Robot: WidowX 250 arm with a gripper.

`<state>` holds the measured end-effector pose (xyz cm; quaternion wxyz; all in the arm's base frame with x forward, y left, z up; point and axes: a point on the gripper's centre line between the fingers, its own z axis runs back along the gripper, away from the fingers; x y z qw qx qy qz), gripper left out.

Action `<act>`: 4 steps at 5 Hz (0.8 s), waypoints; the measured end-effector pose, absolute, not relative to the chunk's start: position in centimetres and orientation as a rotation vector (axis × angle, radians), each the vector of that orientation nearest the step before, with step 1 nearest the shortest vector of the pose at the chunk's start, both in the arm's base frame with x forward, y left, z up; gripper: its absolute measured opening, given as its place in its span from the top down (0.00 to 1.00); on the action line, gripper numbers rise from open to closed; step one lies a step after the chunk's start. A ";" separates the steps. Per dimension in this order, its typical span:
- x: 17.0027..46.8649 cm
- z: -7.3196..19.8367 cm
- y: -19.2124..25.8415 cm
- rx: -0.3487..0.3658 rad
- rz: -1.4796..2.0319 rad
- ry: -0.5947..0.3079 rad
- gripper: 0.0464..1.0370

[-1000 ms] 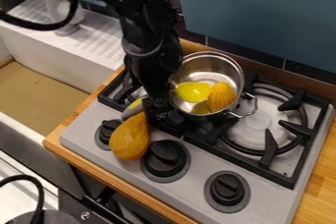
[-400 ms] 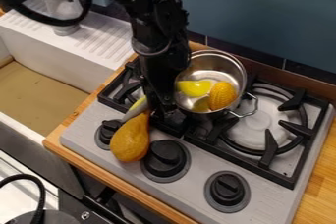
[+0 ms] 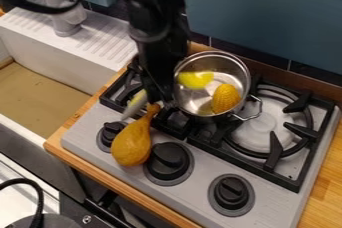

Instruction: Moved the silver-yellow spoon on top of the left burner

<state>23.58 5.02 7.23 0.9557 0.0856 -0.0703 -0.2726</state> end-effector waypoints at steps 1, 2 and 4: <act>23.8 8.9 6.1 0.174 -0.472 -0.181 0.80; 24.5 10.9 7.7 0.176 -0.326 -0.186 0.80; 28.0 9.1 9.9 0.191 0.051 0.004 0.80</act>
